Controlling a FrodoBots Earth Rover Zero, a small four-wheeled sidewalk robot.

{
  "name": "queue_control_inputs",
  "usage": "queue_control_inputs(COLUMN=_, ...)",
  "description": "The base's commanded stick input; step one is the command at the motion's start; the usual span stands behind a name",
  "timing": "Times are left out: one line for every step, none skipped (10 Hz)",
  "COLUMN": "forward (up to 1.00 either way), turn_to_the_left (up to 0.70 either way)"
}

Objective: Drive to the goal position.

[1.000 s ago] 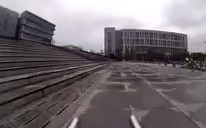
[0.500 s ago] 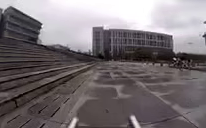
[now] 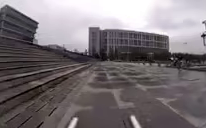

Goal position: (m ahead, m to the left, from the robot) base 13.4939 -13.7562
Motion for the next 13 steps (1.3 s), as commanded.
queue_control_inputs(forward=0.70, turn_to_the_left=0.00)
queue_control_inputs(forward=0.70, turn_to_the_left=0.00)
queue_control_inputs(forward=0.70, turn_to_the_left=0.00)
queue_control_inputs(forward=0.70, turn_to_the_left=0.00)
queue_control_inputs(forward=0.70, turn_to_the_left=0.00)
queue_control_inputs(forward=0.70, turn_to_the_left=0.00)
queue_control_inputs(forward=0.70, turn_to_the_left=0.00)
queue_control_inputs(forward=0.70, turn_to_the_left=0.00)
queue_control_inputs(forward=0.70, turn_to_the_left=0.00)
queue_control_inputs(forward=0.70, turn_to_the_left=0.00)
queue_control_inputs(forward=0.70, turn_to_the_left=0.00)
queue_control_inputs(forward=0.70, turn_to_the_left=0.00)
queue_control_inputs(forward=0.70, turn_to_the_left=0.00)
